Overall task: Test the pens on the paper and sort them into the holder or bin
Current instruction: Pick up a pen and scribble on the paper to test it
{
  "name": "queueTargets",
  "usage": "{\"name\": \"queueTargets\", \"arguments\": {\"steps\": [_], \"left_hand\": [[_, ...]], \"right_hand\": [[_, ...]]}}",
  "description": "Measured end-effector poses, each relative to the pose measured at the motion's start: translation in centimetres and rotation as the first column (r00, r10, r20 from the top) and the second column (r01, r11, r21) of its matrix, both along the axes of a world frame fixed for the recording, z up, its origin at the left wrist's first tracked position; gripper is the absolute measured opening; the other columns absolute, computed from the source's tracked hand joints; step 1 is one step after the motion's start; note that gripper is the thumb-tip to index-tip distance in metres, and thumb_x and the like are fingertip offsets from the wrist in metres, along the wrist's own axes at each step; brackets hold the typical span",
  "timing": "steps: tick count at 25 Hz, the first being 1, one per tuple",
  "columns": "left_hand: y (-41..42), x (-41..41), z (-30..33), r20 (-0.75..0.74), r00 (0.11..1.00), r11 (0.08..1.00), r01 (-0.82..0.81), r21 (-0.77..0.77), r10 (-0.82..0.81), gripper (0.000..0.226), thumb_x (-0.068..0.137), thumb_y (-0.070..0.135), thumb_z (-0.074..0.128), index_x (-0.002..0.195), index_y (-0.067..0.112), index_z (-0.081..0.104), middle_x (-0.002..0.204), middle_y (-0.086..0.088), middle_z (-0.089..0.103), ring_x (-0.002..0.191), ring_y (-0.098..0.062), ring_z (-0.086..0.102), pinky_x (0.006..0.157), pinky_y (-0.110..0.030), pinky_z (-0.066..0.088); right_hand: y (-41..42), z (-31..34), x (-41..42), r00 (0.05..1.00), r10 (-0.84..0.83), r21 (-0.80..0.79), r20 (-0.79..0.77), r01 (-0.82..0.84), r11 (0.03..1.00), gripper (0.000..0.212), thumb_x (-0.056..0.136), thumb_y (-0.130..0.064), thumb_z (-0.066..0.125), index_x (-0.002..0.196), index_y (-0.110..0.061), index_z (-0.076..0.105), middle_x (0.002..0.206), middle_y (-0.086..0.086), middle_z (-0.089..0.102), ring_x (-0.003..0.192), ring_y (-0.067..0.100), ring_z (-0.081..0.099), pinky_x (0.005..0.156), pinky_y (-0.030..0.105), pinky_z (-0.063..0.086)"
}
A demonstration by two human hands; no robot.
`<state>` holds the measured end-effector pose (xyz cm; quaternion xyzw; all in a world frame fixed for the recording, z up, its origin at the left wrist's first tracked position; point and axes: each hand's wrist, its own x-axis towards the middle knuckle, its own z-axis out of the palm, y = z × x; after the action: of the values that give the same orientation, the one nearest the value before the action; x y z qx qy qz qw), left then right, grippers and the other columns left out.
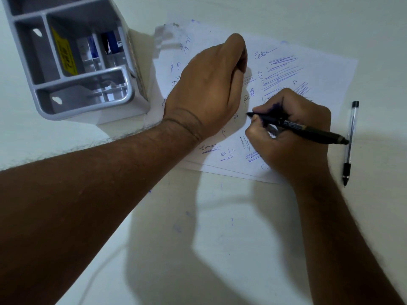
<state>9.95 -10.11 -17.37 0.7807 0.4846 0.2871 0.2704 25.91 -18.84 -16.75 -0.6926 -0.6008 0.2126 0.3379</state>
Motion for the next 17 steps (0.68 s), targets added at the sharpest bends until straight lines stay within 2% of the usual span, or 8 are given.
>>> {"name": "queueTargets", "arguments": {"steps": [2,5,8,12,14,17], "left_hand": [[0.04,0.05,0.0,-0.009,1.0,1.0,0.002,-0.001,-0.002,0.023,0.087,0.009,0.042,0.099,0.001,0.059,0.078,0.002,0.05,0.072,-0.022,0.045,0.069,-0.037,0.035],[0.07,0.08,-0.11,-0.04,0.999,1.0,0.007,0.011,-0.006,0.024,0.088,0.011,0.04,0.099,0.001,0.059,0.081,-0.003,0.056,0.074,-0.026,0.048,0.07,-0.037,0.034],[0.02,0.28,-0.18,-0.093,0.996,0.999,0.012,0.03,-0.009,0.027,0.089,0.015,0.037,0.098,0.002,0.059,0.085,-0.008,0.059,0.077,-0.029,0.05,0.071,-0.037,0.033],[-0.02,0.52,0.02,-0.143,0.99,0.999,0.012,0.039,-0.007,0.035,0.088,0.022,0.03,0.098,0.004,0.058,0.085,-0.008,0.057,0.078,-0.031,0.048,0.071,-0.038,0.033],[-0.02,0.55,0.03,-0.147,0.989,0.999,0.015,0.045,-0.008,0.033,0.088,0.021,0.031,0.098,0.004,0.058,0.084,-0.004,0.053,0.078,-0.031,0.048,0.071,-0.038,0.032],[-0.01,0.59,-0.02,-0.157,0.988,0.999,0.013,0.042,-0.007,0.033,0.089,0.021,0.03,0.098,0.005,0.057,0.084,-0.001,0.048,0.078,-0.03,0.046,0.07,-0.033,0.025]], "right_hand": [[0.08,-0.04,0.07,0.999,-0.035,0.01,-0.018,0.035,0.999,0.008,0.082,-0.016,0.072,0.087,-0.01,0.072,0.076,-0.007,0.071,0.068,0.009,0.071,0.064,0.021,0.055],[-0.12,-0.07,0.05,1.0,-0.016,0.006,-0.026,0.016,1.0,0.008,0.081,-0.016,0.072,0.086,-0.01,0.072,0.077,-0.001,0.074,0.07,0.014,0.073,0.065,0.028,0.058],[-0.03,-0.19,0.03,0.997,-0.076,0.01,-0.022,0.076,0.997,0.008,0.083,-0.018,0.071,0.088,-0.012,0.071,0.079,-0.001,0.075,0.071,0.015,0.074,0.066,0.034,0.06],[-0.01,-0.37,-0.05,0.997,-0.083,0.021,-0.004,0.083,0.996,0.008,0.086,-0.018,0.072,0.09,-0.012,0.072,0.081,-0.002,0.075,0.072,0.016,0.075,0.067,0.034,0.061],[-0.02,-0.35,0.04,0.997,-0.078,0.016,-0.025,0.078,0.997,0.007,0.085,-0.019,0.071,0.09,-0.013,0.072,0.08,-0.003,0.075,0.07,0.014,0.073,0.066,0.03,0.059],[-0.03,-0.31,0.04,0.997,-0.074,0.026,-0.033,0.074,0.997,0.008,0.084,-0.017,0.071,0.089,-0.012,0.072,0.079,-0.001,0.075,0.07,0.013,0.072,0.066,0.03,0.059]]}}
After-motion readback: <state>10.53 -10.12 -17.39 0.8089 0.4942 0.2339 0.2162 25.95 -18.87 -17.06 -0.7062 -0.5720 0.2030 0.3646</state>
